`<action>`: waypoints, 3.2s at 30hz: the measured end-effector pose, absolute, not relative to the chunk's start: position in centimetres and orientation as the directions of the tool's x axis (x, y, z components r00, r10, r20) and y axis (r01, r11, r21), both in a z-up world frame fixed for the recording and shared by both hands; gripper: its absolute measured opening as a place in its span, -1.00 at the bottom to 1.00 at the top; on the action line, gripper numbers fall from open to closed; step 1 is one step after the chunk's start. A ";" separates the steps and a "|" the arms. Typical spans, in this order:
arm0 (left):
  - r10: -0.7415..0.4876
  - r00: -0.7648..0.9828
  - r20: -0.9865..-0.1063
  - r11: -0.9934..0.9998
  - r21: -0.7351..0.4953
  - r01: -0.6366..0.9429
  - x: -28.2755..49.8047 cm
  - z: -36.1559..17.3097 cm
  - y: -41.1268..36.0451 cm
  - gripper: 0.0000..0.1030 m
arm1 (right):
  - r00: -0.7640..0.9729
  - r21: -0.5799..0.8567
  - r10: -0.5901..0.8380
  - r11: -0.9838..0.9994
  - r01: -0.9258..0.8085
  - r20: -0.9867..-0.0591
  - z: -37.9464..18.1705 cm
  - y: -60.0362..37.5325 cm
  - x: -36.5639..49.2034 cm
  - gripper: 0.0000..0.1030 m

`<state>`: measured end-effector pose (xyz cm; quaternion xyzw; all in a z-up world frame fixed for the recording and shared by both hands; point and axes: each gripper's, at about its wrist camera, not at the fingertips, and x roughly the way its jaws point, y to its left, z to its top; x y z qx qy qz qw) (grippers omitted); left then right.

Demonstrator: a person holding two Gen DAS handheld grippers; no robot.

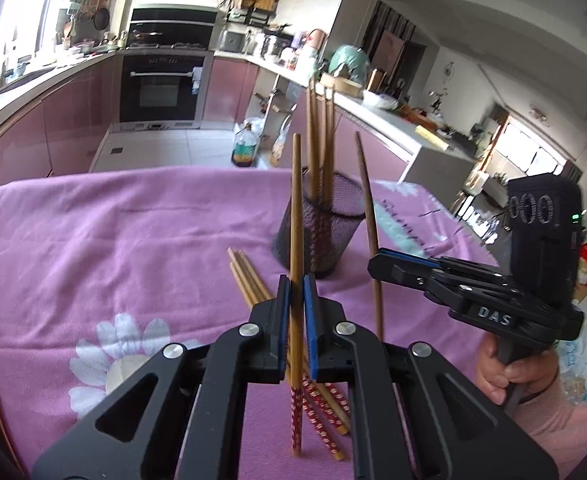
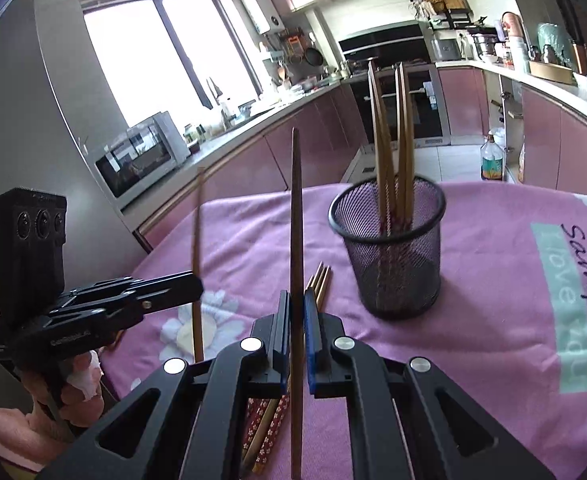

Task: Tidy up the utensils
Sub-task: 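Lift the left tool's chopstick upright into the mesh cup while the right tool inserts its own, then open the left tool over the cup while the right tool releases its chopstick, then move the left tool back to the loose chopsticks while the right tool does too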

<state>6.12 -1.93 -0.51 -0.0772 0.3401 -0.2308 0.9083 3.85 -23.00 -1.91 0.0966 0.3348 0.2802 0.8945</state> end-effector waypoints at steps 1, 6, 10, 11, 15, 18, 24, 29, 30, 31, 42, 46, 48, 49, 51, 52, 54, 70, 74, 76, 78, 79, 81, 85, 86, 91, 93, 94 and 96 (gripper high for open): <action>-0.480 0.666 -0.571 0.877 -0.304 0.372 6.0 -0.1 -1.8 -0.85 | 0.630 0.356 0.561 0.828 -0.434 -0.537 -1.6 -23.2 3.9 -0.89; -0.493 0.695 -0.523 0.870 -0.303 0.390 5.8 1.9 -1.6 -0.85 | 0.660 0.343 0.553 0.833 -0.434 -0.509 -0.2 -24.1 4.3 -0.89; -0.510 0.710 -0.486 0.860 -0.311 0.405 6.0 3.5 -1.7 -0.85 | 0.690 0.327 0.543 0.839 -0.434 -0.479 1.3 -24.7 4.6 -0.89; -0.511 0.714 -0.479 0.859 -0.311 0.406 6.2 3.9 -1.7 -0.85 | 0.698 0.322 0.540 0.841 -0.434 -0.471 1.6 -24.9 4.7 -0.89; -0.518 0.730 -0.446 0.854 -0.313 0.415 7.0 5.4 -2.0 -0.85 | 0.723 0.306 0.528 0.849 -0.431 -0.446 2.8 -25.6 5.3 -0.89; -0.517 0.743 -0.426 0.855 -0.304 0.421 7.7 6.4 -2.5 -0.85 | 0.741 0.291 0.519 0.854 -0.430 -0.427 3.7 -26.0 5.4 -0.89; -0.517 0.755 -0.403 0.855 -0.286 0.432 8.9 8.2 -3.7 -0.85 | 0.772 0.264 0.500 0.865 -0.426 -0.393 5.3 -26.6 5.8 -0.89; -0.522 0.769 -0.369 0.852 -0.278 0.444 9.6 10.0 -4.3 -0.85 | 0.801 0.237 0.485 0.873 -0.426 -0.349 7.1 -27.0 6.3 -0.89; -0.522 0.772 -0.363 0.851 -0.276 0.446 9.7 10.4 -4.4 -0.85 | 0.806 0.232 0.482 0.875 -0.424 -0.344 7.4 -27.1 6.4 -0.89; -0.521 0.776 -0.355 0.852 -0.272 0.448 9.9 10.9 -4.5 -0.85 | 0.813 0.223 0.475 0.879 -0.422 -0.336 7.8 -27.1 6.7 -0.89; -0.484 0.793 -0.370 0.875 -0.193 0.444 11.8 11.8 -7.7 -0.85 | 0.837 0.181 0.419 0.908 -0.378 -0.352 7.5 -26.9 9.3 -0.89; -0.469 0.780 -0.414 0.882 -0.169 0.440 12.6 10.7 -8.8 -0.85 | 0.819 0.189 0.407 0.913 -0.361 -0.405 5.7 -26.6 10.9 -0.89; -0.450 0.778 -0.439 0.890 -0.146 0.433 12.9 10.0 -9.5 -0.85 | 0.809 0.190 0.406 0.914 -0.359 -0.426 5.0 -26.4 11.3 -0.89; -0.449 0.773 -0.448 0.890 -0.143 0.434 13.1 9.8 -9.7 -0.85 | 0.803 0.190 0.405 0.914 -0.357 -0.438 4.6 -26.3 11.5 -0.89; -0.451 0.749 -0.486 0.885 -0.134 0.446 13.3 8.8 -10.3 -0.85 | 0.790 0.189 0.404 0.915 -0.357 -0.461 4.1 -26.1 11.6 -0.89; -0.448 0.740 -0.501 0.885 -0.129 0.448 13.6 8.4 -10.5 -0.85 | 0.787 0.189 0.403 0.915 -0.356 -0.468 3.9 -26.0 11.5 -0.89; -0.454 0.709 -0.539 0.878 -0.134 0.460 14.1 7.3 -10.7 -0.85 | 0.774 0.188 0.397 0.917 -0.351 -0.493 3.6 -25.8 11.7 -0.89; -0.477 0.597 -0.645 0.865 -0.223 0.450 19.2 3.7 -9.9 -0.85 | 0.707 0.208 0.365 0.930 -0.302 -0.606 1.1 -24.6 14.0 -0.85; -0.480 0.587 -0.652 0.867 -0.253 0.429 20.5 2.7 -9.4 -0.85 | 0.711 0.220 0.366 0.930 -0.293 -0.601 1.0 -24.8 13.9 -0.83; -0.482 0.592 -0.646 0.868 -0.258 0.425 20.5 2.4 -9.2 -0.84 | 0.714 0.223 0.370 0.929 -0.296 -0.594 1.0 -24.9 13.7 -0.81; -0.470 0.610 -0.638 0.875 -0.249 0.415 20.1 2.3 -8.9 -0.84 | 0.716 0.227 0.375 0.927 -0.299 -0.589 0.9 -25.0 13.3 -0.74; -0.468 0.615 -0.635 0.877 -0.246 0.413 19.9 2.3 -8.8 -0.78 | 0.717 0.228 0.377 0.926 -0.300 -0.587 0.9 -25.0 13.1 -0.74; -0.459 0.638 -0.619 0.883 -0.238 0.405 19.0 2.3 -8.4 -0.67 | 0.719 0.231 0.381 0.924 -0.304 -0.581 0.9 -25.1 13.0 -0.73; -0.464 0.661 -0.589 0.882 -0.238 0.407 17.3 2.6 -7.8 -0.57 | 0.730 0.232 0.391 0.920 -0.315 -0.561 1.0 -25.2 11.8 -0.63; -0.461 0.671 -0.581 0.884 -0.233 0.406 16.8 2.7 -7.7 -0.44 | 0.732 0.235 0.395 0.919 -0.318 -0.555 1.1 -25.2 11.5 -0.63; -0.423 0.734 -0.531 0.905 -0.203 0.375 14.0 3.2 -6.0 -0.19 | 0.744 0.232 0.424 0.906 -0.355 -0.517 1.8 -25.3 9.3 -0.61; -0.411 0.750 -0.519 0.910 -0.196 0.364 12.9 3.1 -5.2 -0.08 | 0.746 0.219 0.440 0.897 -0.383 -0.500 2.0 -25.0 8.0 -0.48; -0.405 0.755 -0.515 0.913 -0.192 0.359 12.4 3.1 -4.9 -0.08 | 0.745 0.209 0.446 0.894 -0.396 -0.496 2.0 -24.9 7.5 -0.44; -0.390 0.766 -0.512 0.920 -0.187 0.343 11.4 2.8 -4.0 -0.04 | 0.728 0.200 0.470 0.880 -0.431 -0.499 1.7 -24.2 6.4 -0.39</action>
